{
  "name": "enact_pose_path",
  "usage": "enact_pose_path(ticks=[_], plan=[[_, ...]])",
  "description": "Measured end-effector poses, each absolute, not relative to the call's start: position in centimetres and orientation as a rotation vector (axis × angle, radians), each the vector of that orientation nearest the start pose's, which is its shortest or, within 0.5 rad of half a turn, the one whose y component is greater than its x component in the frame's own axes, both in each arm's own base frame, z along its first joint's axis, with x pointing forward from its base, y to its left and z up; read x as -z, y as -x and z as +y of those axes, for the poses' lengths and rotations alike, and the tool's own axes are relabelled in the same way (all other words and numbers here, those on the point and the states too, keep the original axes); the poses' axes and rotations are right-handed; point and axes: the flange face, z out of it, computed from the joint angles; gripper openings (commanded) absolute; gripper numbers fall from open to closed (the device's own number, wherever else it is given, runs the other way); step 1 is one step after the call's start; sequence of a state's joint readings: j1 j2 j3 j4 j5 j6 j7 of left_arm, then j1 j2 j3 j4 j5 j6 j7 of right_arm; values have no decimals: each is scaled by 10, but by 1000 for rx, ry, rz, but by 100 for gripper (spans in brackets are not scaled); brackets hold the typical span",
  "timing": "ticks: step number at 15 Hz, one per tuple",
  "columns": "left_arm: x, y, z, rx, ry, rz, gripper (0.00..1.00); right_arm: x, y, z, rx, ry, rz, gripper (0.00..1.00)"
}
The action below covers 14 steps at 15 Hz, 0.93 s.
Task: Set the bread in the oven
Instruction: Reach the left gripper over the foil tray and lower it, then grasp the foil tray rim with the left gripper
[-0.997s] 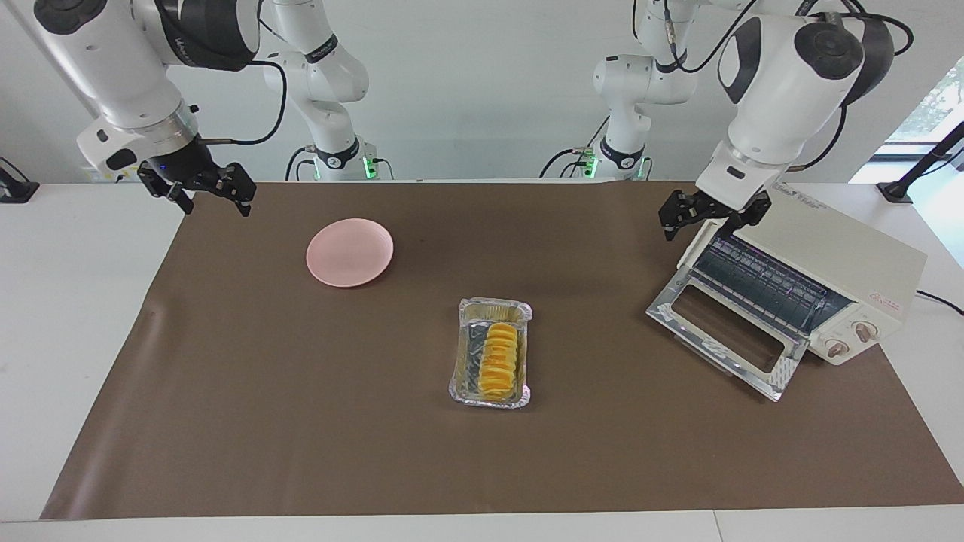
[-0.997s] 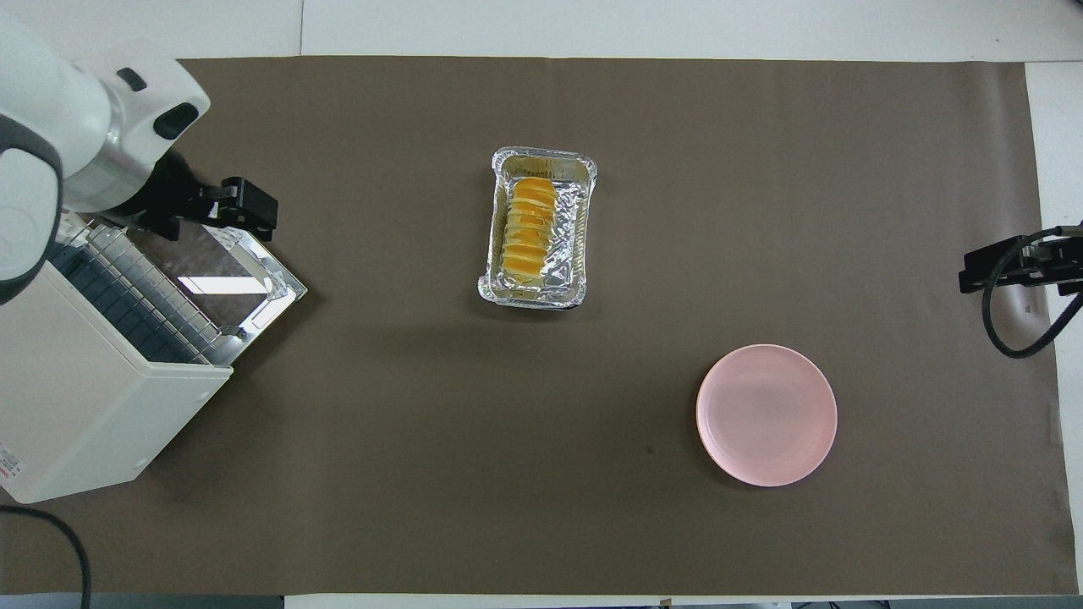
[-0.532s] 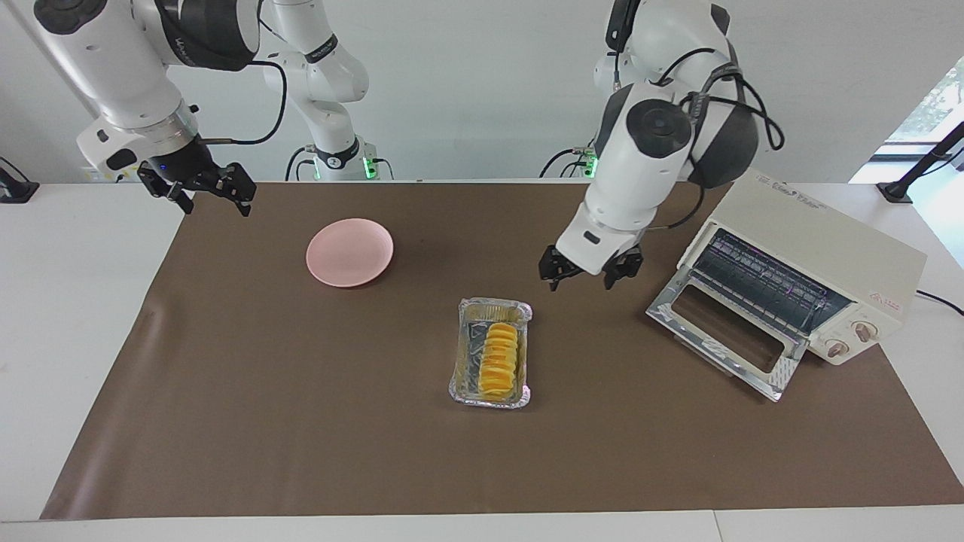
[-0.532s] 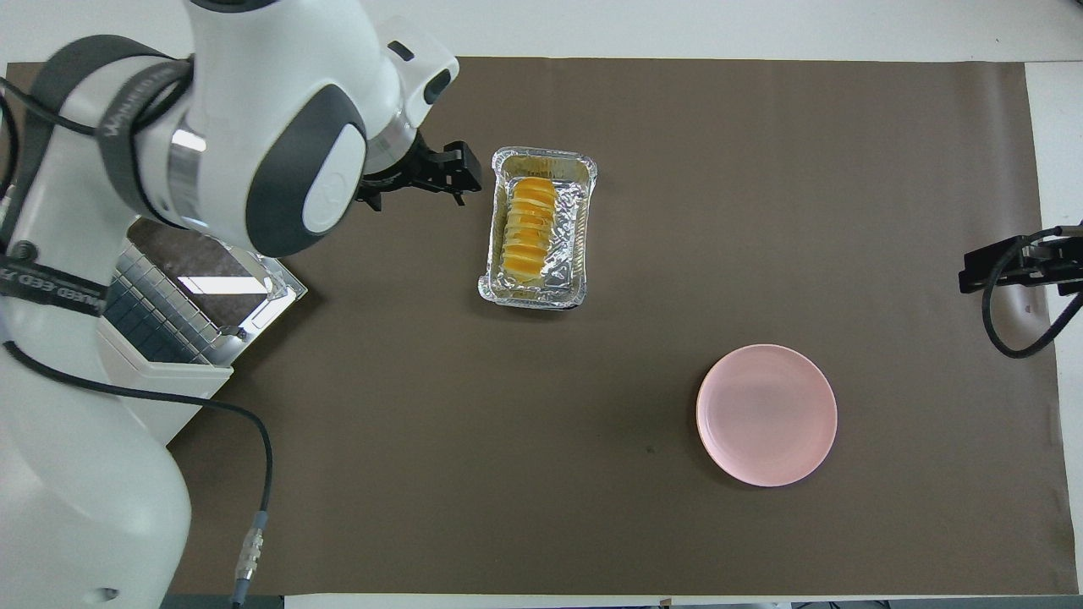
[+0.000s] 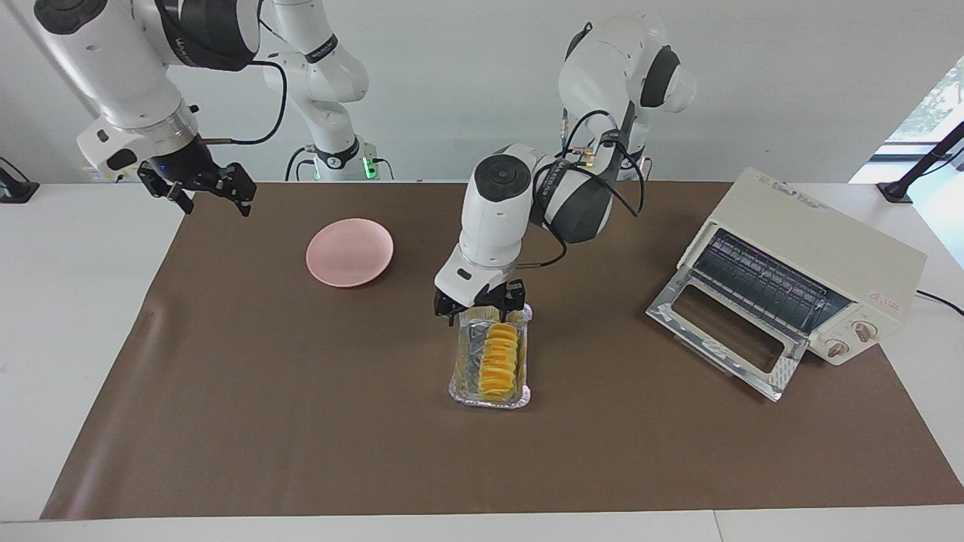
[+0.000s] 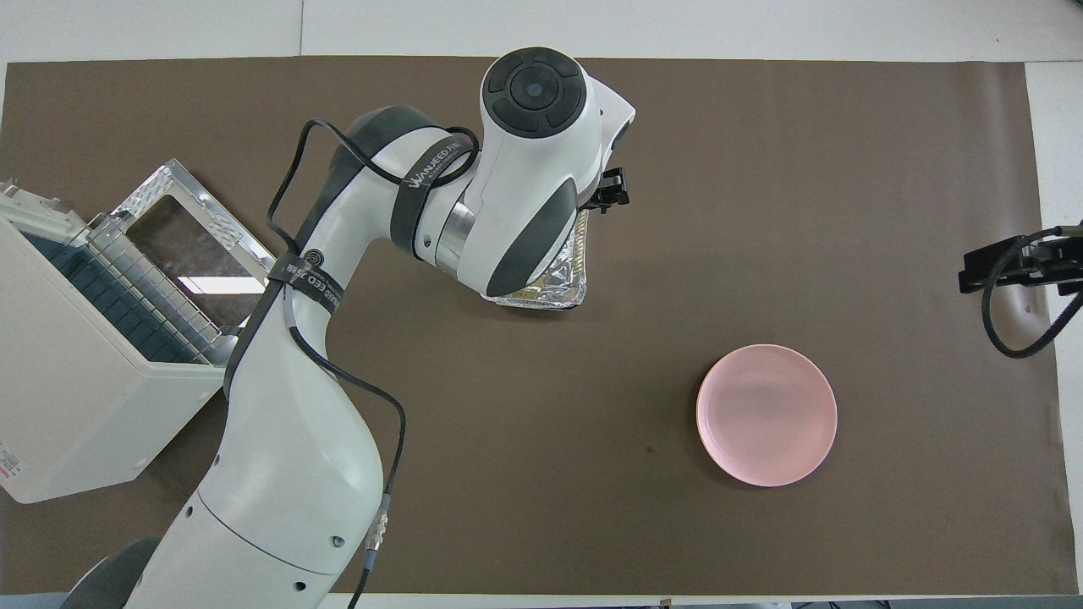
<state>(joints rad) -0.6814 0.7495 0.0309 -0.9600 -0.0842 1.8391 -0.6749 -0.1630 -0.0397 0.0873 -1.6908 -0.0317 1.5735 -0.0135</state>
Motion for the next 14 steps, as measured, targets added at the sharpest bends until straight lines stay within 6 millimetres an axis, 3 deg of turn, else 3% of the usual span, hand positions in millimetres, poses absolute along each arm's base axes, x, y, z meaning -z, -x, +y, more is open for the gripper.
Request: enact_pose_path(ticks=[3, 6, 8, 11, 14], plan=[[-425, -606, -485, 146, 3273, -43, 100, -590, -537, -43, -126, 3169, 97, 100], [-374, -602, -507, 171, 3246, 13, 98, -590, -537, -43, -126, 3169, 97, 100], [-353, -601, -513, 179, 3229, 33, 92, -590, -537, -43, -126, 3169, 97, 100], [-350, -599, -516, 180, 3224, 43, 81, -590, -537, -43, -126, 3169, 97, 100], [-349, -596, -520, 180, 3220, 56, 80, -590, -537, -43, -126, 3169, 97, 100]])
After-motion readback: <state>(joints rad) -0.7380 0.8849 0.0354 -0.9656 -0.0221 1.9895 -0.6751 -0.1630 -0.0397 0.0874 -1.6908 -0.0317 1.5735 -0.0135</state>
